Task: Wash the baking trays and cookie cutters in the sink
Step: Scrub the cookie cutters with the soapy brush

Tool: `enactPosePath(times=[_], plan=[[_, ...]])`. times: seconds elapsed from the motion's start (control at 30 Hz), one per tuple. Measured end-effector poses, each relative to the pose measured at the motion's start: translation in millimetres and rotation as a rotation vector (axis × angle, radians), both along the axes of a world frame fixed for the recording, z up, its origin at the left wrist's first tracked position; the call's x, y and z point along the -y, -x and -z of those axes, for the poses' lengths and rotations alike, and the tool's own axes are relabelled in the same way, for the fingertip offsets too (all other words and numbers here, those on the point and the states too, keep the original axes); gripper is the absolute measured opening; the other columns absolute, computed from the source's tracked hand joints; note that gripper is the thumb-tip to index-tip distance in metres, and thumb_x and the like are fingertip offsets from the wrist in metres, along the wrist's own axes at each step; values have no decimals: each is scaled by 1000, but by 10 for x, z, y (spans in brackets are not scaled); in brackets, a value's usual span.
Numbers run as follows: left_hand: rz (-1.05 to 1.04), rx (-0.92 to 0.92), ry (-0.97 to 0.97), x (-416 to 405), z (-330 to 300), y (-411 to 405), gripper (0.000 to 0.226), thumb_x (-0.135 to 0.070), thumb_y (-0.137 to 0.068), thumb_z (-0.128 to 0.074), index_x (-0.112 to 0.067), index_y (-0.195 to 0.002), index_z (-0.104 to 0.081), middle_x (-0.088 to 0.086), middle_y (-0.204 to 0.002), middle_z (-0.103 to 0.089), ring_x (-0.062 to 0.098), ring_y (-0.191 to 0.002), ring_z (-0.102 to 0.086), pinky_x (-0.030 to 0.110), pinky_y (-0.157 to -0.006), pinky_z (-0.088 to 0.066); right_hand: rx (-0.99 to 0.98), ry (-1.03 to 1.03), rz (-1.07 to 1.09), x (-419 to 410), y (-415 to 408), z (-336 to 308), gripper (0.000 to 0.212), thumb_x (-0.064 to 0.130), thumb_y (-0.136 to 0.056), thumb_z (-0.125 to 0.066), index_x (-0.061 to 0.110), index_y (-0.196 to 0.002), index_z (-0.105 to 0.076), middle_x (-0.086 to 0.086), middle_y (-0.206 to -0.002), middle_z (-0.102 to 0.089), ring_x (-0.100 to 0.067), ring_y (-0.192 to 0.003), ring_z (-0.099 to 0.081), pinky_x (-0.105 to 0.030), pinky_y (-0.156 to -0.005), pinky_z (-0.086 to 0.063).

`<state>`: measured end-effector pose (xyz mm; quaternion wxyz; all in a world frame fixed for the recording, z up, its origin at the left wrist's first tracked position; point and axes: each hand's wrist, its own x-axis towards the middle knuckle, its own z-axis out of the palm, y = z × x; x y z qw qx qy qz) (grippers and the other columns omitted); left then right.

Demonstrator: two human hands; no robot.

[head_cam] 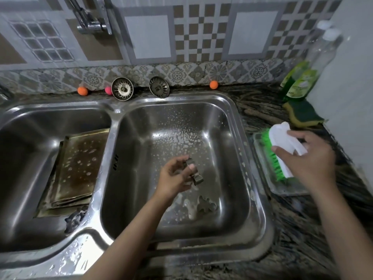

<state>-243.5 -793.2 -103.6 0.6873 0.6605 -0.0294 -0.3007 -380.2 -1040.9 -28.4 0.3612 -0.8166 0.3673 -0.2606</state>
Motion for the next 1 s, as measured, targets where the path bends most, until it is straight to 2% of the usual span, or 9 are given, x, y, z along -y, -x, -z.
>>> enactPosePath(times=[0.17,0.27,0.37,0.47,0.6,0.67,0.77,0.83,1.0], plan=[[0,-11,3,35,13,74,28,-11,-83,-70,-26,-106,-64,9,-111,-63,15,-76,-69,34,-62,-58,-98,-22,-23,44,12,218,44,17,-75,-81,11,-116,-65,-12,-118,-64,-20,-102,-56,-30,-81,-46],[-11,-24,16,61,8,104,29,-7,-81,-72,-25,-102,-64,8,-110,-63,17,-78,-69,33,-60,-57,-100,-46,-15,33,8,264,45,19,-75,-81,12,-117,-64,-12,-124,-62,-27,-114,-56,-40,-89,-52],[-18,-28,32,52,1,114,30,-5,-80,-72,-22,-103,-64,10,-113,-63,17,-79,-70,28,-57,-54,-54,-28,2,-12,15,163,45,16,-76,-80,12,-118,-64,-12,-122,-63,-27,-113,-56,-35,-86,-49],[-20,-43,53,47,9,110,30,-4,-79,-73,-20,-103,-65,17,-116,-61,21,-84,-69,33,-61,-56,53,-10,2,-101,9,6,45,16,-75,-80,13,-117,-65,-6,-116,-64,-15,-103,-53,-31,-80,-47],[-22,-34,66,54,3,119,29,-6,-80,-72,-20,-105,-66,19,-117,-60,22,-87,-68,33,-64,-56,171,-61,-25,-298,-87,-86,42,18,-71,-83,20,-110,-67,3,-104,-64,-14,-96,-60,-34,-76,-53],[-11,-40,93,60,4,127,30,-5,-82,-69,-20,-108,-64,15,-113,-62,19,-86,-68,34,-66,-56,189,-162,-36,-422,-166,-62,43,20,-68,-85,22,-107,-66,2,-108,-65,-17,-96,-63,-27,-69,-55],[-3,-104,172,99,-10,150,37,-6,-83,-64,-19,-118,-62,7,-110,-66,23,-93,-66,43,-75,-57,229,-517,-78,-693,-284,52,44,15,-68,-83,19,-108,-65,-2,-109,-68,-21,-91,-69,-24,-59,-58],[-4,-169,255,126,-49,175,40,-7,-85,-60,-17,-124,-60,5,-105,-69,23,-90,-67,46,-78,-57,234,-658,-119,-922,-366,186,42,13,-67,-83,19,-105,-66,-4,-105,-71,-23,-88,-71,-32,-63,-60],[-5,-148,307,48,-165,180,34,3,-91,-50,-13,-119,-62,3,-94,-74,15,-75,-70,30,-63,-57,295,-791,-45,-1208,-635,452,41,18,-64,-87,24,-100,-69,-8,-101,-73,-23,-87,-72,-43,-76,-59]])
